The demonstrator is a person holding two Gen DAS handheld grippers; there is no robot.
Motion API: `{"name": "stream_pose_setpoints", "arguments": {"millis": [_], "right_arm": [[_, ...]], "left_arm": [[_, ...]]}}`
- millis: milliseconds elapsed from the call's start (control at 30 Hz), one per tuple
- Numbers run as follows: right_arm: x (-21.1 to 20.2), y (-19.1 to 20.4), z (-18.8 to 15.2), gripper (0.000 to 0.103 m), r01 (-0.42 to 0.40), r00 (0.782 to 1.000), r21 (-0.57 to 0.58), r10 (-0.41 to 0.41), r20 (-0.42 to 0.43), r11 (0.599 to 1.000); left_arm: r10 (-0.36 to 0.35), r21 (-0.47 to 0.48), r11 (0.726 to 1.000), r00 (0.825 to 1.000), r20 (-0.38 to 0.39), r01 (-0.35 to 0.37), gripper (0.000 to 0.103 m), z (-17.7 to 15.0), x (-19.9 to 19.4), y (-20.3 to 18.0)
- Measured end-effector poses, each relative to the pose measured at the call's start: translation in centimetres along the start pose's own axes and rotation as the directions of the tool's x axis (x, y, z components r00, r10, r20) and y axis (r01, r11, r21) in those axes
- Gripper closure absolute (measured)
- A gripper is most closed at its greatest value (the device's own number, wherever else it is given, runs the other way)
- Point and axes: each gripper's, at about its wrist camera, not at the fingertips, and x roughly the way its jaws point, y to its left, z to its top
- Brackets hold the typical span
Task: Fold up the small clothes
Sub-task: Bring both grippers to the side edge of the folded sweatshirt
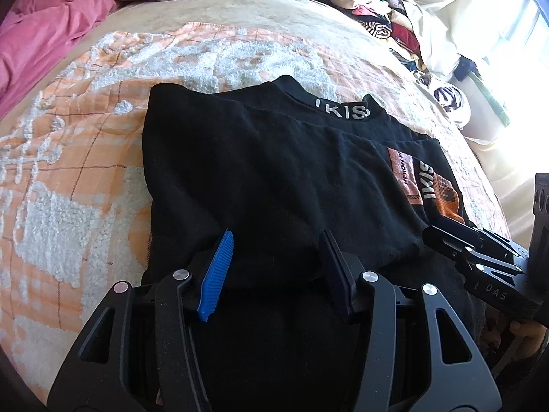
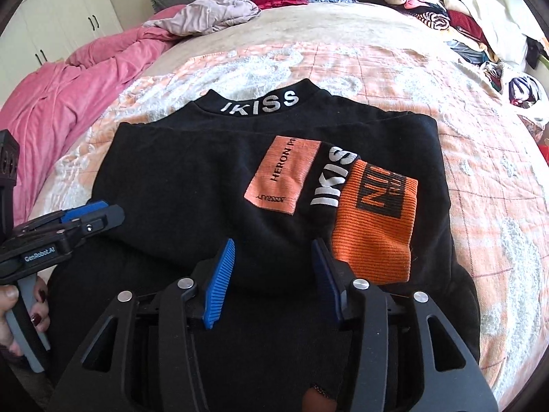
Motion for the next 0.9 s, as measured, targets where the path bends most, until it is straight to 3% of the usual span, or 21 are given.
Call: {"name": "stream_pose_setpoints", "arguments": {"millis": [267,333,433,633,733,900], "right_arm": [[-1.2,0.1,-0.1,0.046,-0.014,1.000,0.018,0.014,0.021,1.000],[-1.5,-0.1,0.0,0.039,-0.007,0.999,0.026,0.006,0.031,1.000],[-1.9,-0.5,0.1,0.038,-0.011,0.999,0.047,0.009,0.041,0.999],[-2.9,-1.4,0.4,0.021,-0.018,0.997,0.092,0.011,0.071,0.996],[-3.5,-1.8,0.6,0.020,-0.027,0.995,0.110,0.017,0.095,0.994],[-4.6,-2.3,0.7,0.009,-0.039,0.992,0.130,0.023,0.127,0.991]], "left_arm": [[0.017,0.009,1.000,1.000,0.015,-0.017,0.059,-0.7,-0.9,-0.3],[0.015,0.005,1.000,1.000,0.014,-0.015,0.059,-0.8,-1.0,-0.2],[0.015,0.003,1.000,1.000,0.011,-0.015,0.059,-0.9,-1.3,-0.2],[0.000,-0.007,1.000,1.000,0.020,0.000,0.057,-1.3,-2.6,-0.6],[0.005,0.000,1.000,1.000,0.022,-0.005,0.051,-1.4,-3.2,-0.8],[0.017,-0.013,1.000,0.999,0.039,-0.017,0.037,-1.5,-4.4,-0.7]]}}
